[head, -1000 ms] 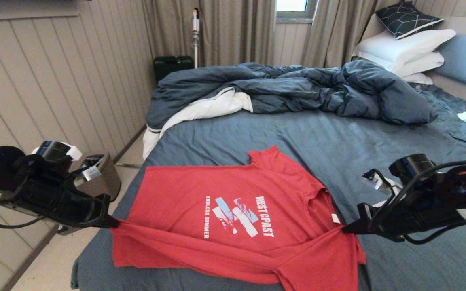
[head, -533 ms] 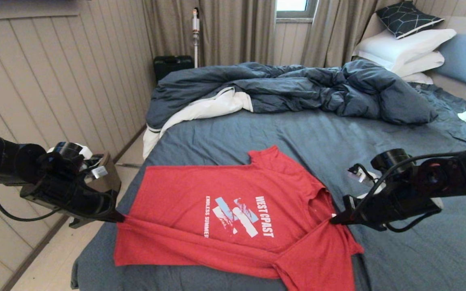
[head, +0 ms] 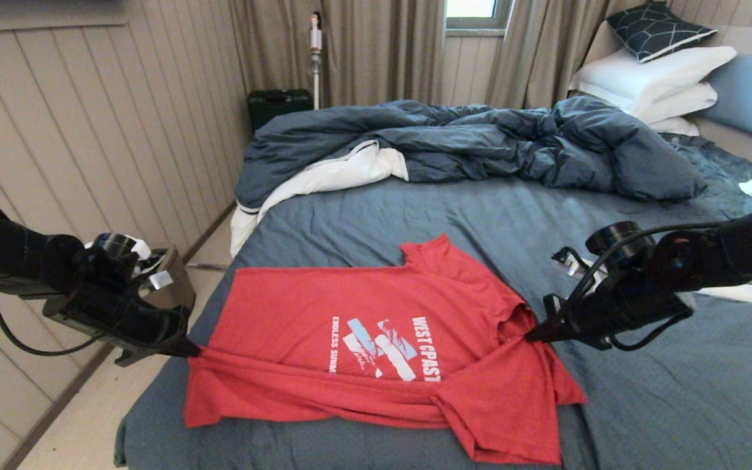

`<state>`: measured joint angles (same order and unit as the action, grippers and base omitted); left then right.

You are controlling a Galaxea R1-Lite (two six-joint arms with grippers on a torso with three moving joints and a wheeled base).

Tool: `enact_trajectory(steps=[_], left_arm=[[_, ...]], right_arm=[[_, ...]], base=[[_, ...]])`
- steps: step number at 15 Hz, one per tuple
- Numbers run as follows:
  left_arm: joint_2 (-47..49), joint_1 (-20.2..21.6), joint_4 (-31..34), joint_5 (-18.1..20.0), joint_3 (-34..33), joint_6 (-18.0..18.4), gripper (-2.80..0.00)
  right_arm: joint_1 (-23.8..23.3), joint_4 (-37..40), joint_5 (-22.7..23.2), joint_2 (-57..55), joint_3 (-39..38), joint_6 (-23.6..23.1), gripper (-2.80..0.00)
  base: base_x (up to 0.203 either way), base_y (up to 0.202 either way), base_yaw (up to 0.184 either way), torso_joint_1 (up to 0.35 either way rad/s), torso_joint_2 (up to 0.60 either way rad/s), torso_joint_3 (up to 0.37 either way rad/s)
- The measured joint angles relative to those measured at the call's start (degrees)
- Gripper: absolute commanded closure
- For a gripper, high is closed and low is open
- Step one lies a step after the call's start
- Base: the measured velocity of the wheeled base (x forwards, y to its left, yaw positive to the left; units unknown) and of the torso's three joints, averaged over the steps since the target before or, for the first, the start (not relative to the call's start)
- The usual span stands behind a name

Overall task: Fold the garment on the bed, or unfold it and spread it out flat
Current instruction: Fold the red T-shirt

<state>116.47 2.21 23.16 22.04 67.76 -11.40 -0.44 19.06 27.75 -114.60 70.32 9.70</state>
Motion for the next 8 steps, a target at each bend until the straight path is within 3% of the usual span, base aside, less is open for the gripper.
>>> enact_trajectory(steps=[6, 7, 8], left_arm=[[2.6, 0.0, 0.0, 0.0, 3.4, -0.7, 0.0], [2.9, 0.0, 0.1, 0.0, 3.7, -0.7, -2.8], [3.1, 0.0, 0.1, -0.1, 4.1, -0.7, -2.8]], right_arm=[[1.3, 3.7, -0.8, -5.1, 8.3, 0.4, 0.0], [1.4, 3.8, -0.9, -5.6, 9.0, 0.4, 0.0], [1.5, 3.8, -0.9, -6.0, 9.5, 0.4, 0.0]], base=[[0.0, 0.0, 0.0, 0.0, 0.0, 0.0], [0.0, 0.0, 0.0, 0.0, 0.0, 0.0], [0.0, 0.0, 0.0, 0.0, 0.0, 0.0]])
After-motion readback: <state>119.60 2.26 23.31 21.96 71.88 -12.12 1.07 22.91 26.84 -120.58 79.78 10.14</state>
